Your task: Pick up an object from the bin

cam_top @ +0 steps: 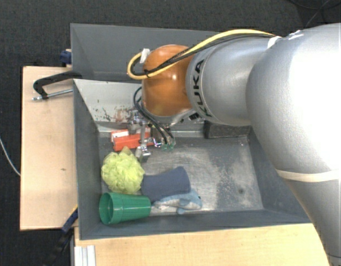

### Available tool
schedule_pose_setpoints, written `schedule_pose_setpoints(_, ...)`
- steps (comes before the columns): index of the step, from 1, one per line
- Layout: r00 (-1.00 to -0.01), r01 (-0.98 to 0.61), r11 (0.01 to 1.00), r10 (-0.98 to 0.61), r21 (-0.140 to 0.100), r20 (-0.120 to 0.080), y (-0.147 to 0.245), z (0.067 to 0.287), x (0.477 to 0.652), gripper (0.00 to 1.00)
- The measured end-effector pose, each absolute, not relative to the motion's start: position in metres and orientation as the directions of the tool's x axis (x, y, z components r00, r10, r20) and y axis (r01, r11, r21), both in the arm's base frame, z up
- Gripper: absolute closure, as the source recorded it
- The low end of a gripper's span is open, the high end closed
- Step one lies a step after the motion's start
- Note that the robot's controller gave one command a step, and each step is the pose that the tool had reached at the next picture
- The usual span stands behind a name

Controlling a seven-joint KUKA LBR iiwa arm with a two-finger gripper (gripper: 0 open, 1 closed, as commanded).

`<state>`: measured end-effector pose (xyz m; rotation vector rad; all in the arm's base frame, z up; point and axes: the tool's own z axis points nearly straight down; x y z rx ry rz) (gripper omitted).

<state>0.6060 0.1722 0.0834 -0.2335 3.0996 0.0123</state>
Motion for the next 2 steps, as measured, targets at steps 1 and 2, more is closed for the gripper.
schedule_pose_setpoints(1, -0.988, -0.149, 0.989, -0.149, 0.007, -0.044, 0.1726, 0.0889, 0.6092, 1.0)
schedule_pose_setpoints(2, -0.988, -0.149, 0.989, -0.149, 0.007, -0.043, 0.173, 0.0891, 0.6091, 1.0)
